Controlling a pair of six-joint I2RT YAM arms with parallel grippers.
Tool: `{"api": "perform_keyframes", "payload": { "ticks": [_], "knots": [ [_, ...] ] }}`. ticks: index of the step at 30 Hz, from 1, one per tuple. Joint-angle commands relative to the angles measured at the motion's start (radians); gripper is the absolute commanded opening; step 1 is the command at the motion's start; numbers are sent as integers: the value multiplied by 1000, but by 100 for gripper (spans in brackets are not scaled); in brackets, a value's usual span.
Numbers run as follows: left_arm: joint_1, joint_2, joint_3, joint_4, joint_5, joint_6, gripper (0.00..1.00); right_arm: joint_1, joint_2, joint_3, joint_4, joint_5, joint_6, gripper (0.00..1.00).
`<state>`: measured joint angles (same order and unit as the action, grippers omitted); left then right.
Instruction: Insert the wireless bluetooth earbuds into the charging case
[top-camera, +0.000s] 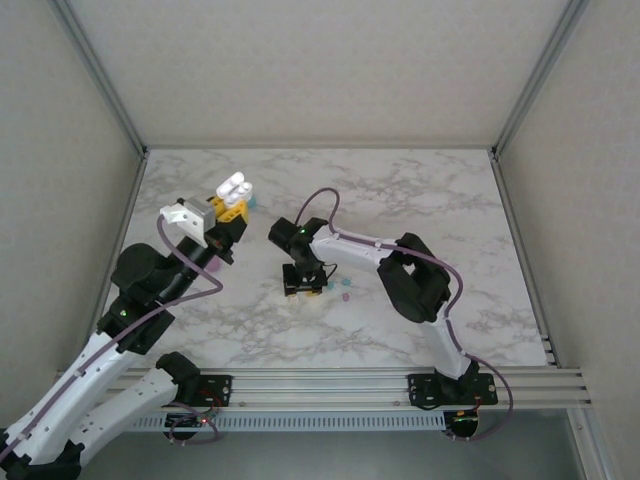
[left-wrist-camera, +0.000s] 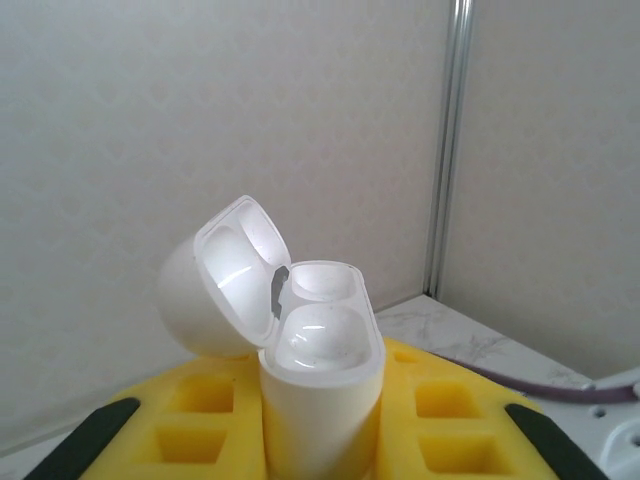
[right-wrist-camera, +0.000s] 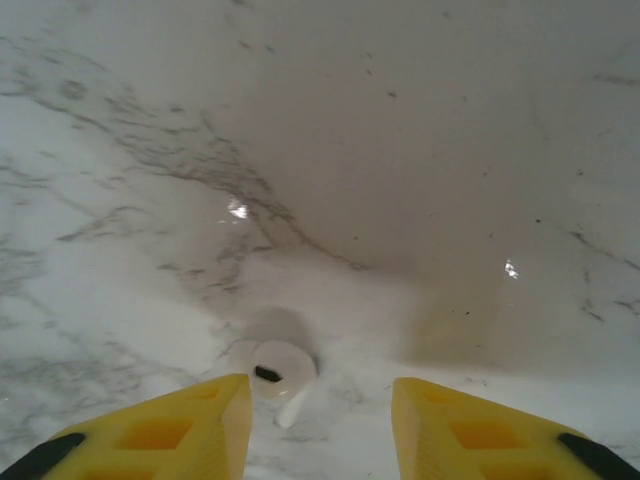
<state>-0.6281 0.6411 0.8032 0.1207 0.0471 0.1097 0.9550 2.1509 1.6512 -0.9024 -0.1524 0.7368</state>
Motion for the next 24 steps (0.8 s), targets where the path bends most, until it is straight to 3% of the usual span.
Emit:
{"api": "perform_keyframes", "payload": {
  "ticks": [1, 19, 24],
  "knots": [
    [9, -23, 4, -24, 17, 16, 13, 20, 30, 45, -49, 51, 24, 42],
    [8, -45, -12, -32, 24, 6, 13, 44, 50, 92, -93, 84, 8, 43],
    [8, -41, -12, -28, 23, 7, 13, 56, 77, 141, -111, 80, -69, 46]
  ]
}}
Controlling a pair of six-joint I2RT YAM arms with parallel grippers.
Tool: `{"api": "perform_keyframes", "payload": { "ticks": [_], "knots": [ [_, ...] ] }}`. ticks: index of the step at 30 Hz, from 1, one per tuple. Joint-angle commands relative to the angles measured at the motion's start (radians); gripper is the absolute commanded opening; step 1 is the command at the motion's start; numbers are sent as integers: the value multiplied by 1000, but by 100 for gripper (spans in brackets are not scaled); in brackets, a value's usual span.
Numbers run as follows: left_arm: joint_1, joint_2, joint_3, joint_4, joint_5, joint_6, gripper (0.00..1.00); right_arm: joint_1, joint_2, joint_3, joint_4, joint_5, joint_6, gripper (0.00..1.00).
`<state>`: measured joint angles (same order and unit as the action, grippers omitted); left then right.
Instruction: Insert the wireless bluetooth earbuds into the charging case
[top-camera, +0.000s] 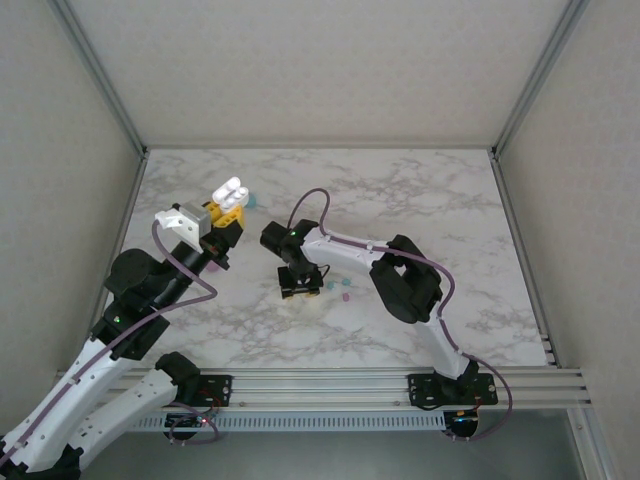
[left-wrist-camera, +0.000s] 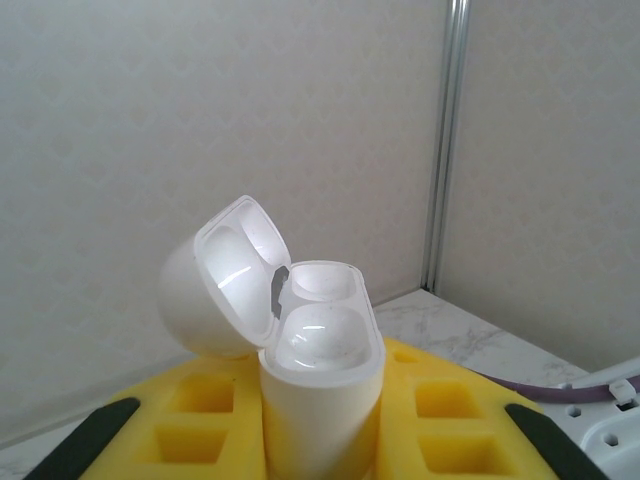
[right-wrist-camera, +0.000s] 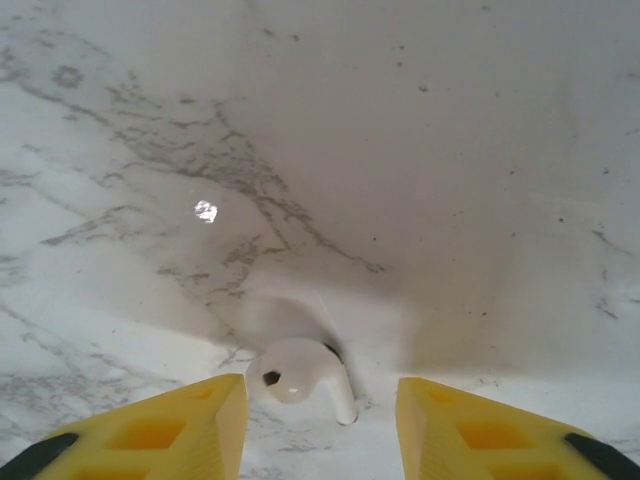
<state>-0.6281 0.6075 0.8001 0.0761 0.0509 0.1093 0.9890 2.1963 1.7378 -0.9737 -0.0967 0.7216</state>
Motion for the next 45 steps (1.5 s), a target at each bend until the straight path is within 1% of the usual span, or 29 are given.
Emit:
{"api": "perform_keyframes", "payload": {
  "ticks": [1, 7, 11, 17, 19, 21, 27, 38, 45],
  "knots": [
    [8, -6, -10, 17, 20, 7, 13, 23, 42, 68, -52, 30, -75, 47],
    [8, 1, -10, 17, 19, 7, 13, 24, 81, 120, -96, 44, -234, 50],
    [8, 13, -7, 24, 21, 5, 13, 24, 105, 148, -120, 47, -329, 50],
    [8, 32, -1, 29, 26, 1, 13, 33, 122, 166, -127, 5, -414, 47],
    [8, 34, -1, 32, 26, -3, 13, 41, 124, 167, -128, 8, -427, 46],
    [8, 36, -2, 34, 26, -4, 14, 47, 128, 169, -134, 35, -429, 44],
    [10, 40, 5, 30, 29, -6, 14, 48, 155, 187, -159, 99, -416, 43],
    [8, 47, 5, 33, 29, -10, 14, 49, 158, 199, -144, 123, -383, 37],
    [8, 56, 8, 31, 33, -12, 14, 48, 182, 221, -158, 137, -382, 37]
  ]
}}
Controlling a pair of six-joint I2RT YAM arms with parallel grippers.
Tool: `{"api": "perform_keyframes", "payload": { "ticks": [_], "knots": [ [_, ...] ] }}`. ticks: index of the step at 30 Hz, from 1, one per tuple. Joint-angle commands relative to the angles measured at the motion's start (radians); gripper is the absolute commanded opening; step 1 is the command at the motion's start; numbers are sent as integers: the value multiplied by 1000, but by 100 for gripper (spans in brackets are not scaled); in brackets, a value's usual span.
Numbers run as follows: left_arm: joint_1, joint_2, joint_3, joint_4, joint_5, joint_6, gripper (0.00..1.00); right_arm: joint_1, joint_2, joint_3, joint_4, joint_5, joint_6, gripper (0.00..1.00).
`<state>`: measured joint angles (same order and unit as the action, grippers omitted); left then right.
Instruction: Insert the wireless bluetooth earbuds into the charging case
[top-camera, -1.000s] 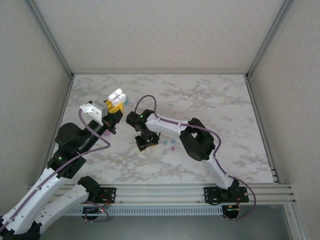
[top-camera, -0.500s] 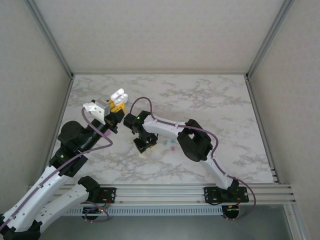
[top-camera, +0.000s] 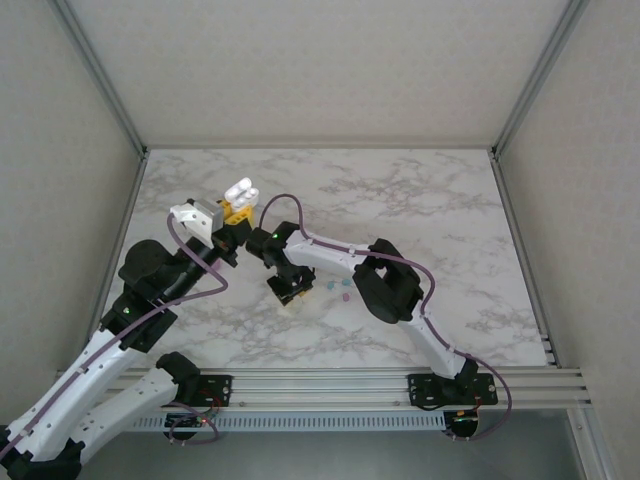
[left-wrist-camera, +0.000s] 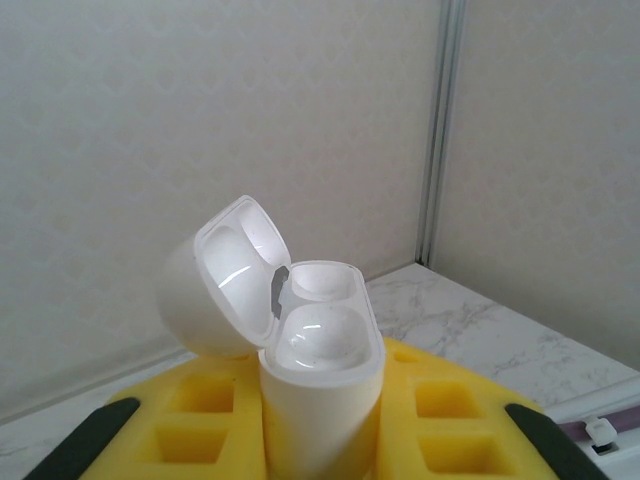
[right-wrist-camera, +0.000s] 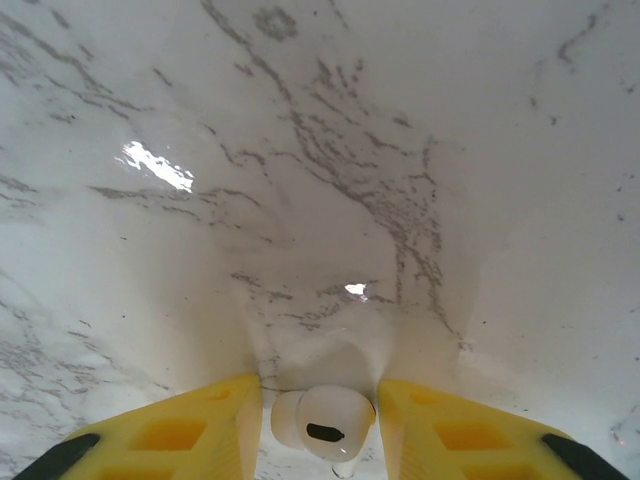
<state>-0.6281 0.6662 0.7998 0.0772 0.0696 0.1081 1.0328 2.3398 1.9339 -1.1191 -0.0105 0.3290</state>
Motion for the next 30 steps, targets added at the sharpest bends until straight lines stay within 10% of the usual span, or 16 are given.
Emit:
{"api": "perform_keyframes", "payload": {
  "ticks": [1, 17, 30],
  "knots": [
    [8, -1, 9, 30, 16, -11, 13, 5, 42, 29, -16, 52, 7, 37],
    [8, 16, 15, 24, 15, -16, 14, -10, -8, -12, 35, 44, 28, 28],
    [8, 170, 51, 83, 67, -77, 14, -220, -508, -374, 322, 52, 133, 28]
  ]
}}
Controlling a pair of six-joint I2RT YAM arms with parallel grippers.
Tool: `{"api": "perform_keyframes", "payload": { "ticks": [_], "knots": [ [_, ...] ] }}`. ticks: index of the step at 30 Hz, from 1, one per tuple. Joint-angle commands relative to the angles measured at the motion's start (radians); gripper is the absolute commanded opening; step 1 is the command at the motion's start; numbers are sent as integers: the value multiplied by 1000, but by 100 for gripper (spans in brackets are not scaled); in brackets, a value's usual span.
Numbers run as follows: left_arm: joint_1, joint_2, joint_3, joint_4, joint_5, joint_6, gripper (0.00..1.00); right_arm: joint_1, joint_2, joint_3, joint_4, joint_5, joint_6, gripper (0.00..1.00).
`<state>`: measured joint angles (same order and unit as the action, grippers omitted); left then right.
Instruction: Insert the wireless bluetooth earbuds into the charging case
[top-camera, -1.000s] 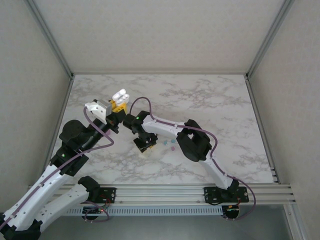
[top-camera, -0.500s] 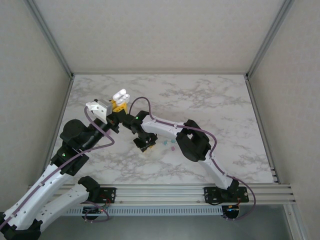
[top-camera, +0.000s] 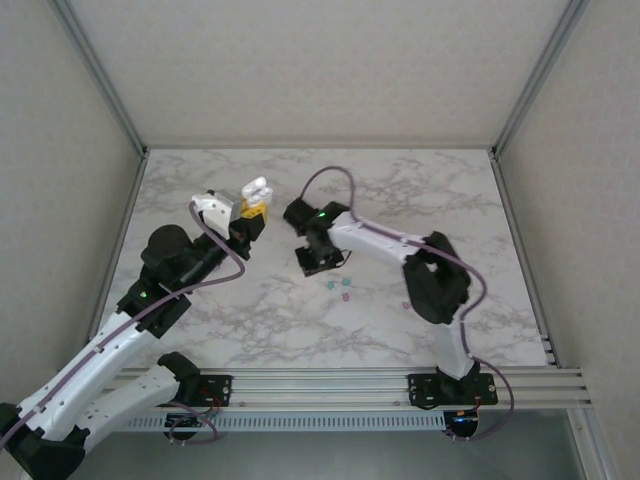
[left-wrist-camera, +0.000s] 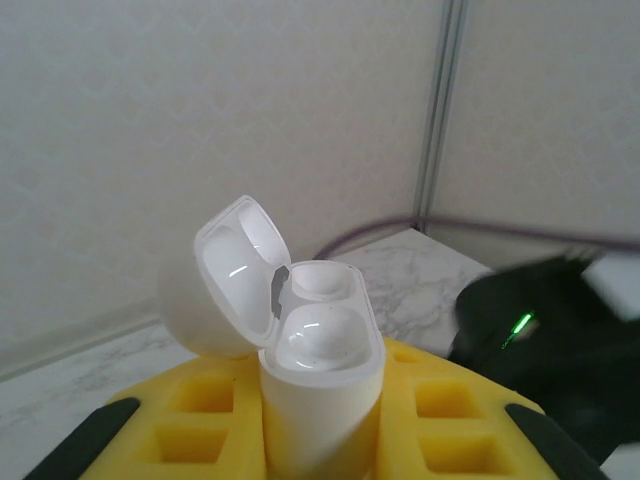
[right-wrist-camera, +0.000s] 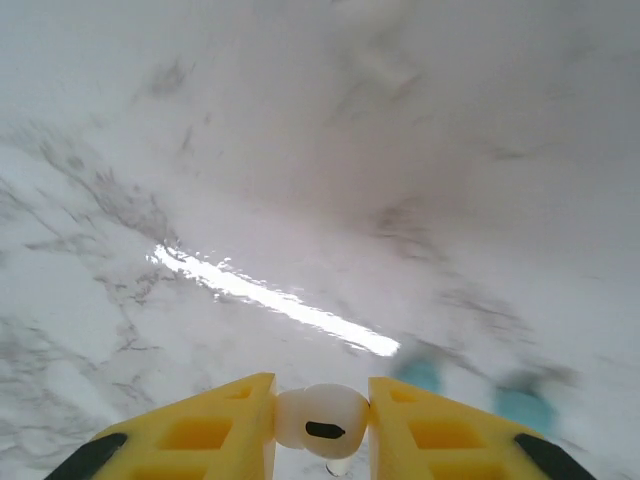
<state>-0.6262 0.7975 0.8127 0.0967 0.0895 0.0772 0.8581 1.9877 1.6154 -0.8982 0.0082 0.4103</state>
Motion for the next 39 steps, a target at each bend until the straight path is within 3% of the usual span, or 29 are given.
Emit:
{"api": "perform_keyframes", "payload": {
  "ticks": [1, 8, 14, 23, 39],
  "knots": [
    [6, 58, 39, 80, 56, -60, 14, -67, -208, -80, 122, 39, 59, 28],
    [-1, 234, 42, 234, 149, -136, 14, -150, -516, -158, 247, 169, 43, 31],
    [-22, 362, 39, 389, 233, -163, 13, -154, -616, -109, 328, 114, -27, 31],
    [-36, 442, 64, 462, 300, -147, 13, -154, -646, -69, 436, -68, -52, 31],
    [-41, 444, 97, 425, 326, -135, 13, -154, -598, -40, 479, -115, -65, 32]
  ]
}}
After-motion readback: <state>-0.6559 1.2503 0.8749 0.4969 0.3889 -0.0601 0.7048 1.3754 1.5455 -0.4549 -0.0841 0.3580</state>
